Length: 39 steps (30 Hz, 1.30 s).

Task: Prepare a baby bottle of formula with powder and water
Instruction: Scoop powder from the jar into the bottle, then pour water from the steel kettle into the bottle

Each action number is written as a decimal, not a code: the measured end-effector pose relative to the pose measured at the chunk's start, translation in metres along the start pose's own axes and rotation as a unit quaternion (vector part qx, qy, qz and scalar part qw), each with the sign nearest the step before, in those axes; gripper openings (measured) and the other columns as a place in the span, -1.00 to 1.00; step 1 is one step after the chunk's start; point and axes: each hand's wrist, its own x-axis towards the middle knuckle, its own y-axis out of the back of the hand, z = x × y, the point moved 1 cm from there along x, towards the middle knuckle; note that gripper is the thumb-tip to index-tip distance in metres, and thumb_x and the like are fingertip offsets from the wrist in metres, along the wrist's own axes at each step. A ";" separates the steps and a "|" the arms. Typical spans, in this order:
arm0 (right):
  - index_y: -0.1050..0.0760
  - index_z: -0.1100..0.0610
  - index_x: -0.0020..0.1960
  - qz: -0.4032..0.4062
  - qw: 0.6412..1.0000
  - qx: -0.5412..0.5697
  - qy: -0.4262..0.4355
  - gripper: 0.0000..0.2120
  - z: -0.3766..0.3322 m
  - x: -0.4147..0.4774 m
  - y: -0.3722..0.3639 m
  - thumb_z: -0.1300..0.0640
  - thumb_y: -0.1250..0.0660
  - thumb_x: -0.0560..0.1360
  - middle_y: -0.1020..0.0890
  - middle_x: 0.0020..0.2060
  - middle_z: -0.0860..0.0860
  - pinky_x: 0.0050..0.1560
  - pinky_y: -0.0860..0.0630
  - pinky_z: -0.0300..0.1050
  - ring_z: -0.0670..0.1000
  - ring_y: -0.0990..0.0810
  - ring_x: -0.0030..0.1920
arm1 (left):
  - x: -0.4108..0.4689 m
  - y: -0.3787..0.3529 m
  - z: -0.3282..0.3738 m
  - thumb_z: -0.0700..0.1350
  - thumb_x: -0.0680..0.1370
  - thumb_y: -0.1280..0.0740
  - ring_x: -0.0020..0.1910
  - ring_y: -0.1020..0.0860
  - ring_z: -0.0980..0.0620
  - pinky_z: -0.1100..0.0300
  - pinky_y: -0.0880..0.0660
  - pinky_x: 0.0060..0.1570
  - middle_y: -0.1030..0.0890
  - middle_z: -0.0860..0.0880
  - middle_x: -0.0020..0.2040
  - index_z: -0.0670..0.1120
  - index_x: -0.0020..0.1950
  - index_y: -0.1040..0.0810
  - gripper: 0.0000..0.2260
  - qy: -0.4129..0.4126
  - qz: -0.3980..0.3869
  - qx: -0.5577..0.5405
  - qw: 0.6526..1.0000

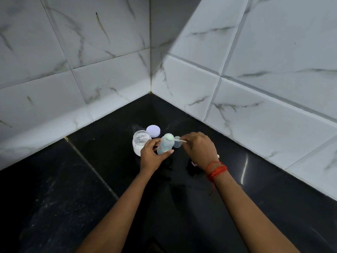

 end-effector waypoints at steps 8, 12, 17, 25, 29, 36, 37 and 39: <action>-0.70 0.09 -0.19 0.056 0.923 0.300 -0.235 -0.86 -0.005 0.030 -0.021 0.06 -0.46 0.49 -0.67 -0.39 -0.08 -0.23 -0.47 -0.22 -0.22 -0.53 -0.38 | -0.004 0.001 -0.026 -0.05 0.29 -0.72 0.05 -0.68 0.14 0.29 -0.60 0.03 -0.72 0.08 0.04 -0.06 0.14 -0.66 -0.52 0.053 -0.013 0.017 0.998; -0.69 0.11 -0.20 0.007 0.930 0.294 -0.220 -0.82 -0.027 0.060 -0.057 0.03 -0.43 0.50 -0.67 -0.40 -0.07 -0.22 -0.56 -0.15 -0.16 -0.60 -0.37 | -0.007 0.000 -0.035 -0.10 0.29 -0.72 0.02 -0.67 0.25 0.37 -0.59 -0.01 -0.72 0.06 0.04 -0.09 0.15 -0.66 -0.52 0.072 -0.021 0.021 0.997; -0.59 -0.01 -0.35 -0.090 0.951 0.247 -0.163 -0.72 -0.052 0.089 -0.099 -0.06 -0.42 0.50 -0.59 -0.44 -0.12 -0.19 -0.49 -0.13 -0.11 -0.56 -0.33 | -0.005 0.001 -0.033 -0.20 0.31 -0.71 -0.01 -0.59 0.46 0.51 -0.51 -0.06 -0.63 0.20 -0.02 -0.01 0.11 -0.59 -0.53 0.085 -0.035 0.019 0.996; -0.70 0.07 0.01 -0.102 0.955 0.223 -0.169 -0.71 -0.031 0.095 -0.099 -0.13 -0.38 0.52 -0.73 -0.15 -0.04 0.00 -0.61 -0.08 -0.06 -0.67 -0.12 | 0.001 -0.002 -0.038 -0.11 0.32 -0.71 0.05 -0.64 0.33 0.39 -0.58 0.01 -0.68 0.20 0.02 0.11 0.10 -0.61 -0.55 0.062 -0.056 0.021 0.996; -0.70 0.07 -0.04 -0.049 0.957 0.207 -0.197 -0.83 0.001 0.080 -0.076 -0.01 -0.40 0.53 -0.73 -0.16 -0.04 -0.01 -0.59 -0.14 -0.07 -0.66 -0.13 | -0.002 -0.010 -0.042 -0.09 0.31 -0.71 0.07 -0.67 0.21 0.24 -0.63 0.08 -0.71 0.13 0.07 0.11 0.11 -0.64 -0.56 0.058 -0.071 0.009 0.996; -0.67 0.01 -0.11 0.014 0.949 0.098 -0.299 -0.74 0.105 0.013 -0.035 -0.18 -0.39 0.47 -0.62 -0.11 0.02 -0.04 -0.55 -0.12 0.01 -0.61 -0.09 | -0.008 -0.029 -0.040 -0.14 0.34 -0.69 0.09 -0.64 0.16 0.22 -0.60 0.11 -0.68 0.02 0.14 0.05 0.15 -0.62 -0.55 0.048 -0.102 0.019 0.993; -0.66 0.01 -0.11 0.000 0.943 0.093 -0.321 -0.70 0.121 0.001 -0.034 -0.23 -0.39 0.46 -0.60 -0.07 0.04 -0.02 -0.55 -0.12 0.02 -0.61 -0.08 | -0.009 -0.031 -0.041 -0.14 0.35 -0.69 0.10 -0.64 0.15 0.22 -0.59 0.12 -0.67 0.02 0.14 0.05 0.15 -0.61 -0.55 0.049 -0.108 0.019 0.993; -0.65 0.02 -0.15 -0.046 0.929 0.094 -0.356 -0.63 0.145 -0.026 -0.034 -0.29 -0.36 0.46 -0.59 -0.05 0.08 -0.03 -0.52 -0.13 0.02 -0.61 -0.12 | -0.013 -0.037 -0.040 -0.15 0.36 -0.68 0.12 -0.64 0.13 0.23 -0.57 0.13 -0.67 0.03 0.16 0.05 0.17 -0.60 -0.54 0.055 -0.127 0.020 0.990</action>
